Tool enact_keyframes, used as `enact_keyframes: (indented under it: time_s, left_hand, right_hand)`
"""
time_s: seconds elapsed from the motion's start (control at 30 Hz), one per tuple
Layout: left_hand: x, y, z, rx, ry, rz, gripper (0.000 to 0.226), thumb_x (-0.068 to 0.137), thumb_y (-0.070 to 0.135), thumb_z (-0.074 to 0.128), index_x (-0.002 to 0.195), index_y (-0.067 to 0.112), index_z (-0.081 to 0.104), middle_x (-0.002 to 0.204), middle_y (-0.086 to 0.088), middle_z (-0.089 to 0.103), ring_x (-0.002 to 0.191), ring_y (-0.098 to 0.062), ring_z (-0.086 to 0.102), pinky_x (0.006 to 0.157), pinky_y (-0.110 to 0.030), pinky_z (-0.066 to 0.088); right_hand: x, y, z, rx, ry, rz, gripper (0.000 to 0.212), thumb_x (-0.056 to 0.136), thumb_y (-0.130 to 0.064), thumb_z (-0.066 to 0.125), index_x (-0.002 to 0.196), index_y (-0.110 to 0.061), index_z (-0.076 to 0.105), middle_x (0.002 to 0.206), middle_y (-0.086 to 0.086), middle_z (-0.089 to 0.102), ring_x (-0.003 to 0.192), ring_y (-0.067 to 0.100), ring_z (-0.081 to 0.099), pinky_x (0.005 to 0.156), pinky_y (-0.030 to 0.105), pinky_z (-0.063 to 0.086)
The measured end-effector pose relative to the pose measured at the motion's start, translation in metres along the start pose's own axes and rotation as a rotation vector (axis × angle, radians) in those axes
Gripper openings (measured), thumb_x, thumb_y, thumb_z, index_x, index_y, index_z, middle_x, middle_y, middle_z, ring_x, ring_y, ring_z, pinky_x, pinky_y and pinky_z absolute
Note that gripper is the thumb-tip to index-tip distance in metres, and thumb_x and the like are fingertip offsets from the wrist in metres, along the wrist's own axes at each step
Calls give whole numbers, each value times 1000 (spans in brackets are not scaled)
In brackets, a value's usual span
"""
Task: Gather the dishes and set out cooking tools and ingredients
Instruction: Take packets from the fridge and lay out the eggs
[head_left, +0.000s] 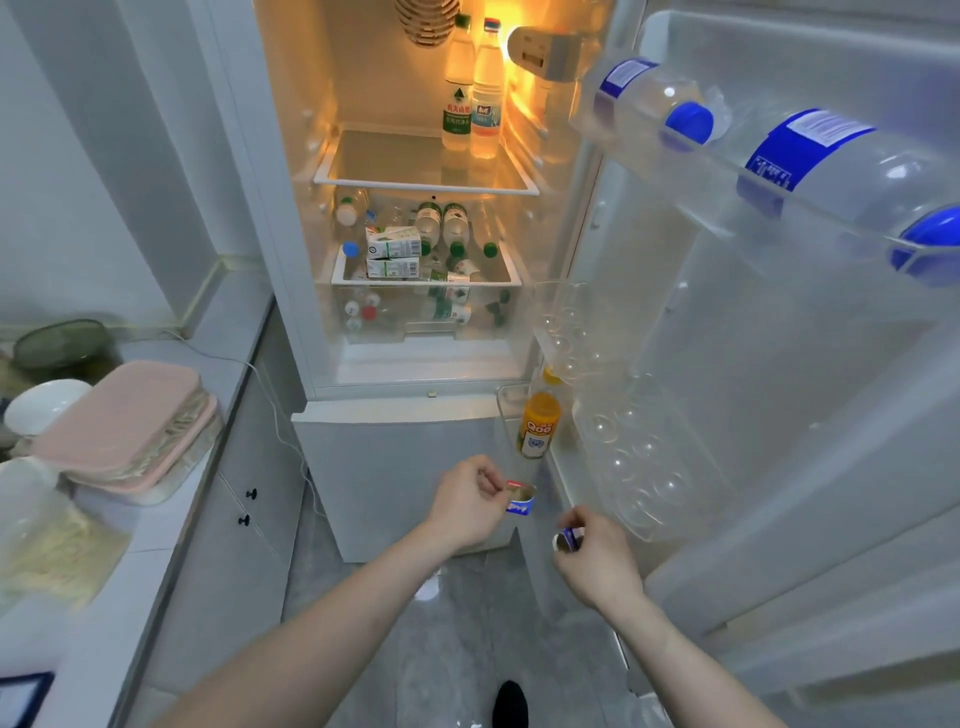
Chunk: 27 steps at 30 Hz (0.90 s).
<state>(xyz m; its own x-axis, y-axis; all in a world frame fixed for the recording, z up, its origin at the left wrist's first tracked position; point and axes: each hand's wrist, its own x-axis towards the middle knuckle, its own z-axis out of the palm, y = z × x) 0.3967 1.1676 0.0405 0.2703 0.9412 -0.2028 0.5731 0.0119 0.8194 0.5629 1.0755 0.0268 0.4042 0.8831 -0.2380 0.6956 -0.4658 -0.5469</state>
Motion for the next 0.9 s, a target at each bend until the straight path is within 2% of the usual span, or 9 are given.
enact_keyframes:
  time_s: [0.13, 0.2, 0.27, 0.4, 0.6, 0.73, 0.9]
  left_hand:
    - [-37, -37, -36, -261, 99, -110, 15, 82, 18, 71, 89, 25, 60, 76, 3, 74, 74, -19, 73, 75, -35, 58]
    - [-58, -52, -48, -354, 136, -147, 15, 87, 12, 69, 97, 22, 65, 79, 3, 75, 71, -17, 74, 72, -34, 58]
    - [-81, -67, -57, -410, 193, -178, 18, 89, 8, 66, 97, 24, 70, 77, 5, 74, 67, -14, 72, 65, -31, 53]
    - [-134, -88, -73, -466, 349, -258, 24, 91, 4, 65, 90, 27, 73, 71, 8, 71, 65, -11, 68, 61, -24, 48]
    - [-222, -98, -90, -535, 615, -405, 16, 92, 13, 67, 100, 25, 74, 86, 1, 74, 72, -10, 70, 70, -32, 57]
    - [-292, -88, -79, -607, 821, -498, 15, 95, 8, 64, 106, 15, 72, 91, -8, 72, 69, -7, 68, 63, -21, 53]
    - [-380, -77, -49, -638, 1054, -611, 15, 95, 12, 65, 102, 22, 74, 91, -4, 75, 75, -9, 70, 68, -21, 56]
  right_hand:
    - [-16, -19, -2, 128, 46, -146, 26, 77, -15, 72, 93, -33, 64, 85, -12, 66, 74, 2, 63, 61, 14, 43]
    - [-23, -32, 0, 186, 27, -253, 30, 77, -9, 74, 93, -33, 66, 85, -12, 67, 76, 2, 64, 64, 11, 45]
    - [-29, -47, 5, 199, -11, -359, 31, 76, -8, 76, 94, -32, 69, 86, -15, 68, 82, 2, 64, 67, 9, 46]
    - [-42, -80, 17, 170, -183, -539, 31, 78, -10, 77, 95, -36, 70, 94, -21, 70, 90, -1, 63, 68, 7, 45]
    - [-64, -125, 41, 151, -427, -801, 28, 81, -16, 75, 94, -41, 68, 98, -22, 71, 94, 0, 64, 77, 13, 49]
    - [-94, -142, 61, 128, -607, -963, 25, 83, -21, 73, 94, -43, 67, 99, -20, 70, 96, 1, 64, 82, 20, 52]
    - [-147, -149, 90, 166, -798, -1127, 33, 80, -12, 77, 93, -41, 69, 96, -23, 72, 92, -1, 67, 83, 16, 52]
